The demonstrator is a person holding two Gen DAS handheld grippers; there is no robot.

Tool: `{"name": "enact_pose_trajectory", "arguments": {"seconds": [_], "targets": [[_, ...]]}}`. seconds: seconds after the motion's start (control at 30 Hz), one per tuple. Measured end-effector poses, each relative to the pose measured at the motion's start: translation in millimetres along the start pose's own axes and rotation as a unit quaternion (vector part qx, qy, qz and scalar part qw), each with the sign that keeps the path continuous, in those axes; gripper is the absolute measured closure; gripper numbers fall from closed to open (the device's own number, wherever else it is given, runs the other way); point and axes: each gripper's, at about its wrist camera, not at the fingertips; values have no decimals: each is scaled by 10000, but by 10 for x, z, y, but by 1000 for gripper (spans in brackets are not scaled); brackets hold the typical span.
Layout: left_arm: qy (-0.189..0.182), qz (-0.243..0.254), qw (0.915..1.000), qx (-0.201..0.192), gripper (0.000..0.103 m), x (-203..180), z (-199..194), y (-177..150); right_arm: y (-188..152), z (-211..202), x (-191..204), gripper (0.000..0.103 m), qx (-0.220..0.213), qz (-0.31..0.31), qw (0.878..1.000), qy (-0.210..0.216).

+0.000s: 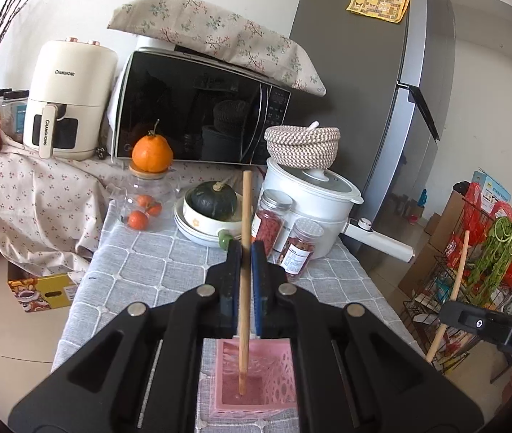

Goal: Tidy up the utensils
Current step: 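Lower the left chopstick into the pink basket while the right tool drops its chopstick in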

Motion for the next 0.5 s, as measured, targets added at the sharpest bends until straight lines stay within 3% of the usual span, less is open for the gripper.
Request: {"name": "enact_pose_trajectory", "arguments": {"seconds": [0.1,0.17,0.27,0.3,0.37,0.5], "targets": [[81,-4,9999,63,87,-20,-13,4,19,-17,25,97,-83,19,9999,61],[63,-36,9999,127,63,-33,-51,22,44,-40,45,97,-156,48,9998,115],[167,-6,9996,247,45,-62,-131,41,91,-95,81,97,-325,92,9992,207],[246,13,9992,313,42,-72,-165,36,112,-117,96,97,-411,99,9988,233],[443,43,9980,455,25,-67,-231,10,157,-157,126,97,-585,131,9978,300],[970,123,9915,860,12,6,-302,-95,238,-199,191,97,-912,281,9947,388]]}}
Point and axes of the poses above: each gripper's, at about its wrist camera, not at the fingertips, and z roughly the way its jaws point, x to its left, y to its top, and after that the axes turned 11 degrees about x, right-handed
